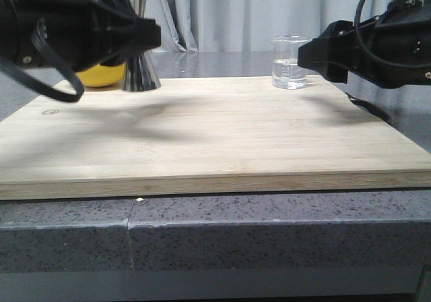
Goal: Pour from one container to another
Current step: 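Close the left gripper on the jigger and lift it slightly, then close the right gripper around the glass beaker, then lift the beaker with the right gripper and carry it above the jigger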
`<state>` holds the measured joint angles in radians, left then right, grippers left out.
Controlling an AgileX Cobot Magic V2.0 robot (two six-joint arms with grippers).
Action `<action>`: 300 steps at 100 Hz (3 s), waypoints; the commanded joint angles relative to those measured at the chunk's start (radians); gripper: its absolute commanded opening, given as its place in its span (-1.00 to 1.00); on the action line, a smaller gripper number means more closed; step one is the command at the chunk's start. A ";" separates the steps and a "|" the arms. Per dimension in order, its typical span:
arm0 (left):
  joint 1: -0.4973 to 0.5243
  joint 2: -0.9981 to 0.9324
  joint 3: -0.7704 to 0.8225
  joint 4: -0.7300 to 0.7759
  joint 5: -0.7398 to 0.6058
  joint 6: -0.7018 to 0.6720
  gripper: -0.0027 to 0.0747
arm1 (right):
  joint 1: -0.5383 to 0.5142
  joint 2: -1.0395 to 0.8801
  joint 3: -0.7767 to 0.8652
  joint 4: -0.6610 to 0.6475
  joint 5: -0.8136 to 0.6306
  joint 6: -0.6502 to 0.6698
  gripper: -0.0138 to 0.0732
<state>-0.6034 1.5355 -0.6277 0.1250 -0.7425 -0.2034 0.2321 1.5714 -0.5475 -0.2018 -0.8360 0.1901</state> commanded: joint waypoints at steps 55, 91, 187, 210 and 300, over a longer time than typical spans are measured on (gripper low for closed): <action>-0.006 -0.045 -0.044 0.002 -0.052 -0.014 -0.98 | 0.002 0.105 -0.126 -0.038 -0.122 -0.004 0.40; -0.006 -0.045 -0.044 0.002 -0.052 -0.014 -0.98 | 0.002 0.167 -0.186 -0.047 -0.130 -0.004 0.40; -0.006 -0.045 -0.044 0.002 -0.052 -0.014 -0.98 | 0.004 0.244 -0.287 -0.059 -0.123 -0.004 0.28; -0.006 -0.045 -0.044 0.002 -0.052 -0.014 -0.98 | 0.004 0.244 -0.287 -0.062 -0.123 -0.004 -0.03; -0.006 -0.045 -0.044 0.066 -0.050 -0.068 -0.98 | 0.016 -0.021 -0.287 -0.242 0.057 -0.004 -0.05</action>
<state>-0.6034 1.5314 -0.6412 0.1839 -0.7170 -0.2341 0.2422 1.6418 -0.8079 -0.3890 -0.7215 0.1901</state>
